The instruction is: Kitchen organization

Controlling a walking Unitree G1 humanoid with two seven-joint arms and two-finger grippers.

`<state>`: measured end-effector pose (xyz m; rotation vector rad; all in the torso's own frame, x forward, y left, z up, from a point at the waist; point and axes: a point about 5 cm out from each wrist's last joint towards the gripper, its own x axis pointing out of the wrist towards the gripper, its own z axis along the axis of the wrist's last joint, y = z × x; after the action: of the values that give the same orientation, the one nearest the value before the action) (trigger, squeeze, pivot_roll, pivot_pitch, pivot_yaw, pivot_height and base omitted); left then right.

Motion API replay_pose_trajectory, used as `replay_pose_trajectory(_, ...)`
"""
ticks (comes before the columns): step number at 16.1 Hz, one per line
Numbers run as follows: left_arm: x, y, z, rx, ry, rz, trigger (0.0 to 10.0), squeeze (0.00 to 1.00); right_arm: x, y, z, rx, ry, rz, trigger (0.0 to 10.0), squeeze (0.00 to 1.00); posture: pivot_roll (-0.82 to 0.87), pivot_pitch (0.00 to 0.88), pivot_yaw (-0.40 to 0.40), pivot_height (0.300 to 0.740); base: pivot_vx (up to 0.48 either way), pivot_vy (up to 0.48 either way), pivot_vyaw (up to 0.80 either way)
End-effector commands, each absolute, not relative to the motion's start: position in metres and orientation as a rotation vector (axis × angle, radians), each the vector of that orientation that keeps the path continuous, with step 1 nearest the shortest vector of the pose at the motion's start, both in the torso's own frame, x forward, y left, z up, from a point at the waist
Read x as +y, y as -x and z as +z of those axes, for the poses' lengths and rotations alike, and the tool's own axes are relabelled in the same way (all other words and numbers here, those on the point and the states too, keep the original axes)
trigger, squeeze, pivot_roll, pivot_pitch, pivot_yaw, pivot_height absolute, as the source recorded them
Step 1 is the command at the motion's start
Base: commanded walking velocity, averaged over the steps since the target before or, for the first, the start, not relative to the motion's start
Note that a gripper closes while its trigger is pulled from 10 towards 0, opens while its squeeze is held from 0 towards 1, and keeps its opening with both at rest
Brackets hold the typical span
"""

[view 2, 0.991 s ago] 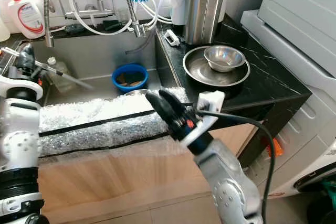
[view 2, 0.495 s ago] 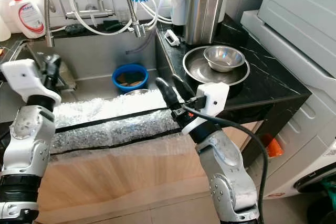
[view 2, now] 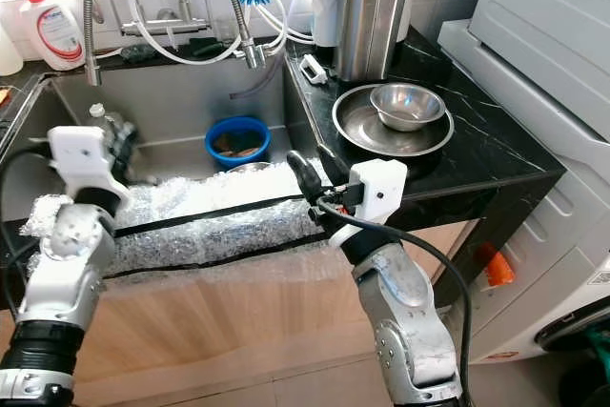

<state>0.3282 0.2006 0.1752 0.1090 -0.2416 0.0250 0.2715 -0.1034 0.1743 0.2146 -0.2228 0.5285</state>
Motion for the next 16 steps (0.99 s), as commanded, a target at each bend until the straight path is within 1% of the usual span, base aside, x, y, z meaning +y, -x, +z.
replay_pose_trajectory(1,0.1999,-0.3280,0.1672,-0.191,-0.168,0.003,10.0,0.00,-0.1063,-0.2732,0.1717,-0.220,-0.200,0.495,10.0,0.00,-0.10,0.000,0.043,0.740,0.000,0.000,0.00)
replay_pose_trajectory(2,0.1992,-0.3282,0.1628,-0.167,-0.186,0.001,10.0,0.00,-0.1079,-0.2741,0.1711,-0.222,-0.204,0.478,10.0,0.00,-0.10,0.000,0.044,0.740,0.000,0.000,0.00)
replay_pose_trajectory(6,0.1968,-0.3281,0.1599,-0.160,-0.179,-0.011,10.0,0.00,-0.1067,-0.2756,0.1699,-0.223,-0.200,0.470,10.0,0.00,-0.10,0.000,0.042,0.740,0.000,0.000,0.00)
replay_pose_trajectory(7,0.1970,-0.3282,0.1600,-0.160,-0.178,-0.009,10.0,0.49,-0.1062,-0.2759,0.1695,-0.222,-0.199,0.471,10.0,0.00,-0.10,0.000,0.042,0.740,0.000,0.000,0.00)
replay_pose_trajectory(9,0.1971,-0.3284,0.1601,-0.159,-0.178,-0.007,10.0,0.60,-0.1059,-0.2767,0.1688,-0.221,-0.199,0.468,10.0,0.00,-0.10,0.000,0.041,0.740,0.000,0.000,0.00)
replay_pose_trajectory(16,0.1965,-0.3286,0.1621,-0.172,-0.171,-0.006,10.0,0.59,-0.1052,-0.2780,0.1672,-0.217,-0.197,0.469,10.0,0.00,-0.10,0.000,0.040,0.740,0.000,0.000,0.00)
